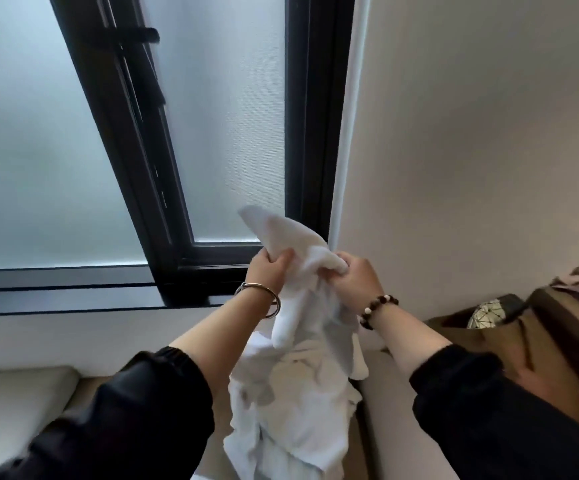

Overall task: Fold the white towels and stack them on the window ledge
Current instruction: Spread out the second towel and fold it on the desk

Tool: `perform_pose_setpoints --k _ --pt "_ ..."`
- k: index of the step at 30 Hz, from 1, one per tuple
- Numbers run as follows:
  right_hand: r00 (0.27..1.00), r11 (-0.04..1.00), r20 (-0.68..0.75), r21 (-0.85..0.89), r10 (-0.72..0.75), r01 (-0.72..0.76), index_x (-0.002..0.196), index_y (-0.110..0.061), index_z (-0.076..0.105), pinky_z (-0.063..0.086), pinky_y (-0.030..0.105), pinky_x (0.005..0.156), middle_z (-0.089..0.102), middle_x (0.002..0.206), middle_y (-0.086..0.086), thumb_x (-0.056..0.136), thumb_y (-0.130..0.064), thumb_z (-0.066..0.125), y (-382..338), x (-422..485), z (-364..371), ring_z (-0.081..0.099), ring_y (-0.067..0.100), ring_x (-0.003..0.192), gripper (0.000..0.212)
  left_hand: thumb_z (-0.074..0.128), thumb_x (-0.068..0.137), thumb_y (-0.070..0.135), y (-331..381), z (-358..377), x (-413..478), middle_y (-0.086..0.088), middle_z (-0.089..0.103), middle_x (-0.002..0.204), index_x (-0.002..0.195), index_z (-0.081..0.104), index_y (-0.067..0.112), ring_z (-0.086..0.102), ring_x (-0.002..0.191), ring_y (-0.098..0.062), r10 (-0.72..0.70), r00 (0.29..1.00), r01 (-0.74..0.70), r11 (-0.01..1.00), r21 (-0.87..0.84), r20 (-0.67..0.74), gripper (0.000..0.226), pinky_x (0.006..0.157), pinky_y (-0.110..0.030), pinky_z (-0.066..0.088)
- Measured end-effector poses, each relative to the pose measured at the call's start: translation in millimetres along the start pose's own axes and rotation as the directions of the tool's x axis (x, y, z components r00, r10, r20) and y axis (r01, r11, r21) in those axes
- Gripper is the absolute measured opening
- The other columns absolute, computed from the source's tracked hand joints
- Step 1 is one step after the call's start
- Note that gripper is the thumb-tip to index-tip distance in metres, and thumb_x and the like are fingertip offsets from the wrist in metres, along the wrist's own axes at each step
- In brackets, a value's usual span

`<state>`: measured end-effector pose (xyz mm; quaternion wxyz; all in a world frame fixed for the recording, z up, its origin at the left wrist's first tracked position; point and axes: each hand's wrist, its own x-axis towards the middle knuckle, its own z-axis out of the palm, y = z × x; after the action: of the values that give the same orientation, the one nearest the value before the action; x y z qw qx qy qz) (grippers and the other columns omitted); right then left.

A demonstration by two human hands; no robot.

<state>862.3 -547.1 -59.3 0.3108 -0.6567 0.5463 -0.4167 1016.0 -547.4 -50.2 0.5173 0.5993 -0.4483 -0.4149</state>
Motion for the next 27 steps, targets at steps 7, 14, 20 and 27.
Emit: perform_pose_setpoints --k 7,14,20,27 --pt "0.960 0.984 -0.260 -0.114 0.102 -0.135 0.065 -0.012 0.052 0.033 0.024 0.049 0.055 0.061 0.001 0.088 -0.019 0.059 -22.9 -61.1 -55.8 0.049 0.018 0.059 0.025 0.059 0.091 0.020 28.2 45.3 -36.2 -0.003 0.061 0.084 0.084 0.058 0.018 0.061 0.090 -0.028 0.020 0.974 -0.020 1.000 -0.002 0.227 0.008 0.091 -0.052 0.050" --pt "0.889 0.928 -0.399 -0.190 0.226 -0.322 0.058 -0.022 0.045 0.035 0.019 0.052 0.050 0.058 -0.006 0.084 -0.016 0.062 4.7 -141.8 -181.5 0.045 0.012 0.057 0.031 0.058 0.091 0.032 31.0 168.5 -114.3 -0.006 0.064 0.090 0.095 0.059 0.016 0.062 0.092 -0.029 -0.033 0.875 0.031 0.999 0.013 0.482 0.016 0.088 -0.051 0.052" --pt "0.799 0.867 -0.538 -0.227 0.268 -0.443 0.082 -0.006 0.064 0.046 0.036 0.069 0.065 0.083 0.010 0.084 -0.017 0.058 49.9 -222.1 -321.4 0.059 0.027 0.081 0.013 0.054 0.093 0.032 52.9 321.0 -209.3 -0.012 0.059 0.105 0.115 0.056 0.008 0.057 0.098 -0.031 0.002 0.768 -0.024 0.999 0.025 0.640 0.032 0.090 -0.045 0.050" --pt "0.544 0.794 -0.763 -0.068 0.349 -0.605 0.084 -0.006 0.067 0.044 0.032 0.066 0.065 0.081 0.009 0.086 -0.022 0.061 109.6 -364.1 -488.6 0.057 0.025 0.078 0.017 0.059 0.089 0.030 64.7 500.5 -362.8 -0.010 0.061 0.116 0.114 0.055 0.015 0.058 0.105 -0.030 0.015 0.515 0.014 1.000 -0.026 0.857 0.029 0.092 -0.051 0.050"
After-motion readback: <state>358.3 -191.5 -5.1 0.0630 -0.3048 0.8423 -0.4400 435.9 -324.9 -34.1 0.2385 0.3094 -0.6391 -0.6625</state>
